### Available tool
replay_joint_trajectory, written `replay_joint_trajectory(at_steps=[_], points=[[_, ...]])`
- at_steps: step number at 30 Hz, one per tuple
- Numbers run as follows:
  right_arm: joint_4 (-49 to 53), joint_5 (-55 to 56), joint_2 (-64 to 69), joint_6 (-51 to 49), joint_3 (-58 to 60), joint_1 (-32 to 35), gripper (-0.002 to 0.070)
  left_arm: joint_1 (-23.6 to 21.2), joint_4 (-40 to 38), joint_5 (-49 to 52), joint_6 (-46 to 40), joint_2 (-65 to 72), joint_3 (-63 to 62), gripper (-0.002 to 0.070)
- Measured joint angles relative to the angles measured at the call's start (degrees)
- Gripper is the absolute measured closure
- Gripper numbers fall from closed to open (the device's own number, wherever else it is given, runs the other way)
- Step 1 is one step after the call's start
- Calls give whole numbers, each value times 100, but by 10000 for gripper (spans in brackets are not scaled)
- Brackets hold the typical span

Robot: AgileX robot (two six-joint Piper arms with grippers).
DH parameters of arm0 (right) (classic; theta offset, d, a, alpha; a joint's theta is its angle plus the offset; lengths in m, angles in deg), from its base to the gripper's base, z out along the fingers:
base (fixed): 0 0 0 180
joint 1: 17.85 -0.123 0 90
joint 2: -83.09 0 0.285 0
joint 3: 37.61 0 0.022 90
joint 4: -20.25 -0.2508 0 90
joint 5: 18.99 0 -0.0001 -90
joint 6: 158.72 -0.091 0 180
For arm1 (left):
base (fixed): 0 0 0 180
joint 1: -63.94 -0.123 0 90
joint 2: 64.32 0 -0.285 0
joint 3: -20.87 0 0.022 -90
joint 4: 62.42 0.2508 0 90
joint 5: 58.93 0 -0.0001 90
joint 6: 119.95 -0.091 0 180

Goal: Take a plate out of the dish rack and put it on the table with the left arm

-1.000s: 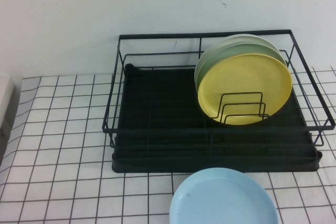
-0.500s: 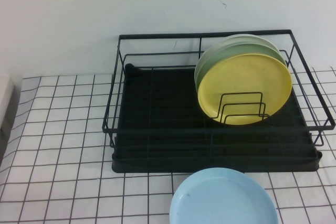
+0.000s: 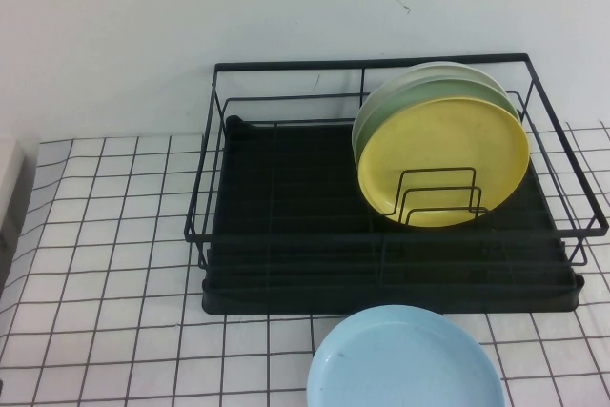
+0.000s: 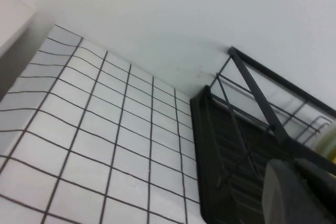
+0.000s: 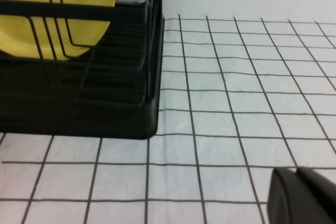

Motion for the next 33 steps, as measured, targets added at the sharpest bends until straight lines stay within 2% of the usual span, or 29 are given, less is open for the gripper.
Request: replay_joint_trajectory(at_steps=[6,13,20,24,29,33], points=[[0,0,0,0,0,0,678,0,115,837,-587,453,-1003,678],[0,0,0,0,0,0,678,0,955,2268,-903,2157,-2311,678],[0,0,0,0,0,0,678,0,1047,3053,-1522,3742,-3332,678],[0,0,0,0,0,0,678,0,781,3345,-2079,4527,-3804,678],[0,0,0,0,0,0,678,16,-45,3462,-3015,5411,-4211,678],[0,0,0,0,0,0,678,348,-362,3415,-3429,6008,-4543,678]])
